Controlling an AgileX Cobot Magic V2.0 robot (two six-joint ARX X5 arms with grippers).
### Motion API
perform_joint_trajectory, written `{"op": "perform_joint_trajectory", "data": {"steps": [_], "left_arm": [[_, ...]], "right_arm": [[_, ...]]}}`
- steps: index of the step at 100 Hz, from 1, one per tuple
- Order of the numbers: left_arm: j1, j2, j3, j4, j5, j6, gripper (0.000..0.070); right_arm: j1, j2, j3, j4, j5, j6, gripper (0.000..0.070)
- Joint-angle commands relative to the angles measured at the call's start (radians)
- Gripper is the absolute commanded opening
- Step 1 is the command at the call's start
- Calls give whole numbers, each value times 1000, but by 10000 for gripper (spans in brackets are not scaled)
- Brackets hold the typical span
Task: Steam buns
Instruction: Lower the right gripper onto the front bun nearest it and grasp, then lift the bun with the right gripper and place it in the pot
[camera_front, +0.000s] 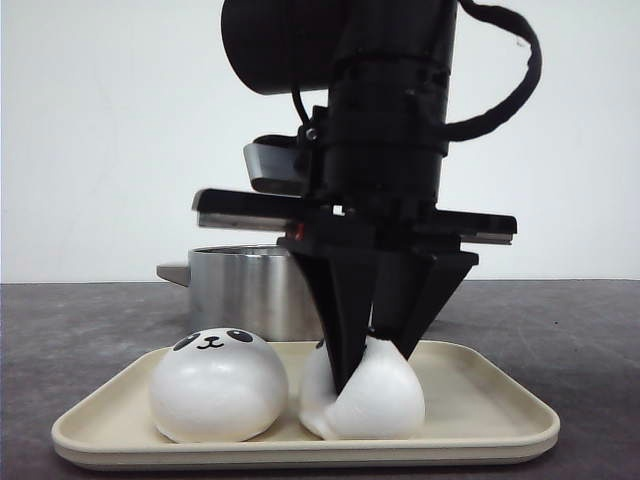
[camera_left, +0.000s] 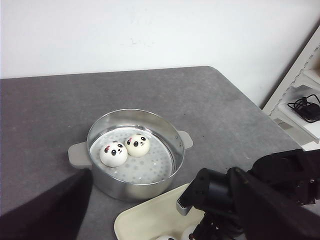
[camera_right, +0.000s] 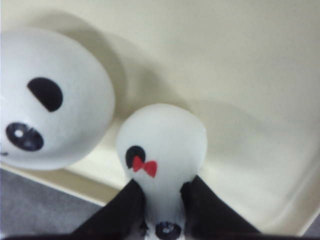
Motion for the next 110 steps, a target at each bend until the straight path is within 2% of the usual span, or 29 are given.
{"op": "perform_joint_trajectory", "data": {"steps": [1, 10, 19, 33, 41, 51, 63, 80, 96, 110], "left_arm": [[-7, 5, 17, 9, -3, 13, 509], [-7, 5, 17, 16, -3, 12, 509], [-7, 5, 17, 28, -3, 13, 509], [-7, 6, 17, 64, -3, 13, 509], [-7, 6, 17, 92, -3, 13, 509], [-6, 6, 17, 114, -3, 13, 509], [-6, 12, 17, 121, -4, 13, 509], [-6, 13, 17, 117, -14, 13, 509], [-6, 13, 17, 117, -26, 13, 509], [-6, 13, 17, 113, -36, 13, 509]], "right_arm": [[16, -49, 28, 11, 16, -19, 18], [16, -123, 78, 12, 47, -42, 17], [8, -176, 170, 11, 113, -97, 15], [-36, -196, 349, 27, 209, -255, 13], [-87, -183, 431, 59, 212, -321, 13], [-154, -154, 491, 98, 211, -344, 13], [-247, -111, 494, 140, 179, -348, 13], [-346, 12, 494, 145, 60, -349, 13], [-380, 140, 494, 138, -8, -359, 13], [-385, 224, 494, 137, -26, -408, 14]]}}
